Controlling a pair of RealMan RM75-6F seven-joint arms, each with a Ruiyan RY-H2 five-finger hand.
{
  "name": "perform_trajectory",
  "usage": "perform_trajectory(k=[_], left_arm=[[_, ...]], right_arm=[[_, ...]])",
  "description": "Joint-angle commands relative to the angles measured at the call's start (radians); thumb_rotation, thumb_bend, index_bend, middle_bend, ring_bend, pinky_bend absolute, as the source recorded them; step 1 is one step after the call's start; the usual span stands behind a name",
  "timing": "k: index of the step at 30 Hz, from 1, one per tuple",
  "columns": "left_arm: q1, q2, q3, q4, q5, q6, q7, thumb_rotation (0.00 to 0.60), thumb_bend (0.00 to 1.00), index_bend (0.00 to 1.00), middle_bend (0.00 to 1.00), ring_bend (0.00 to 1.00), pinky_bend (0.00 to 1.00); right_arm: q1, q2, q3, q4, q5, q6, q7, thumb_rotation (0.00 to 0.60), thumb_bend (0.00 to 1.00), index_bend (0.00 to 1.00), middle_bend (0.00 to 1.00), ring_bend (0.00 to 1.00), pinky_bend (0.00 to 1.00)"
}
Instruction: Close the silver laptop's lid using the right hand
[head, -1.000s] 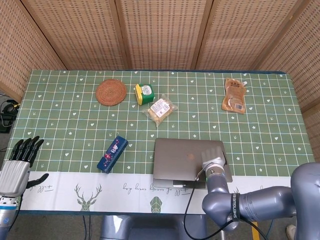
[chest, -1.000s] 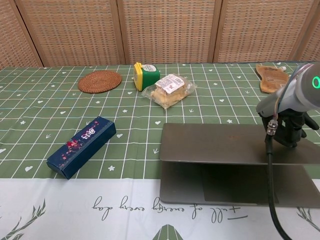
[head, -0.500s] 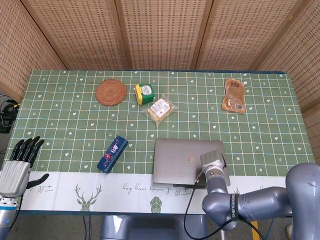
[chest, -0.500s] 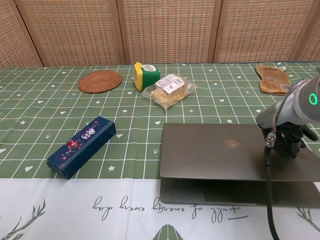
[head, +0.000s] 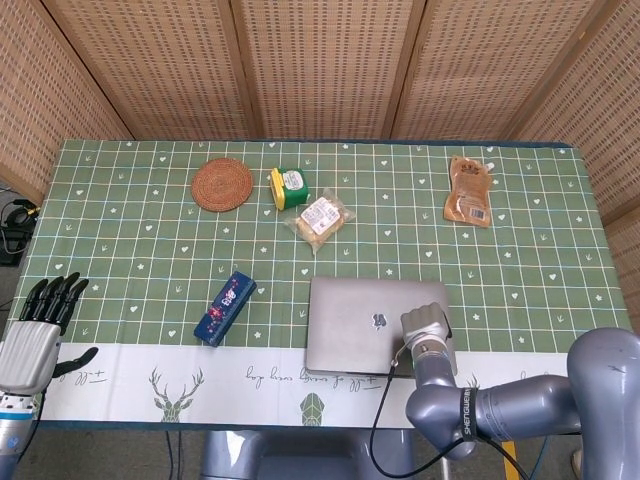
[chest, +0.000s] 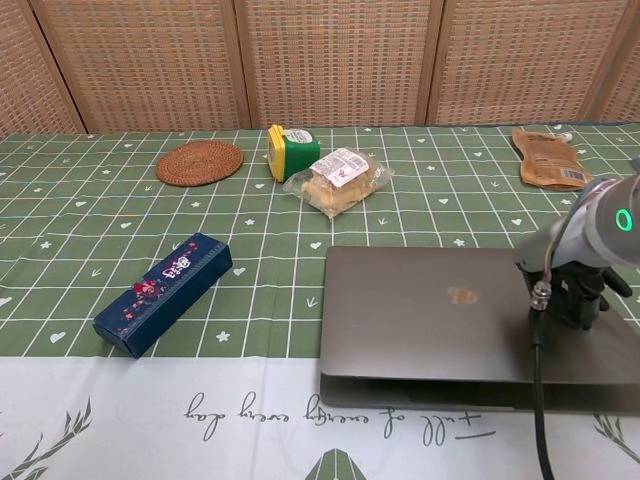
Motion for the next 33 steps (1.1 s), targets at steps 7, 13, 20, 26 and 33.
perform_trajectory(k=[7,13,20,26,33], left_arm=[[0.0,-0.001,0.001,0.0,0.0,-0.002,0.004,0.6,0.13,0.0,0.0,0.0,0.0],[0.0,-0.002,0.001,-0.001,0.002,-0.001,0.008,0.6,0.13,0.0,0.0,0.0,0.0],[0.003,-0.001,0.0,-0.003,0.003,0.007,0.006,0.6,0.13,0.0,0.0,0.0,0.0],[0.007,0.001,-0.002,-0.004,0.005,0.019,0.003,0.6,0.13,0.0,0.0,0.0,0.0],[0.013,-0.003,-0.005,0.003,0.009,0.035,0.004,0.6,0.13,0.0,0.0,0.0,0.0]], right_arm=[[-0.022,-0.009,-0.022,0.027,-0.023,-0.026,0.01,0.6,0.99,0.68,0.55,0.48,0.52],[-0.033,-0.001,-0.028,0.027,-0.034,-0.033,0.02,0.6,0.99,0.68,0.55,0.48,0.52],[-0.044,0.028,-0.026,0.013,-0.051,-0.034,0.04,0.6,0.96,0.66,0.52,0.45,0.49],[-0.109,0.14,0.007,-0.073,-0.234,-0.091,0.171,0.6,0.78,0.48,0.34,0.28,0.28],[-0.347,0.248,-0.014,-0.093,-0.822,-0.152,0.517,0.6,0.4,0.16,0.05,0.02,0.1]])
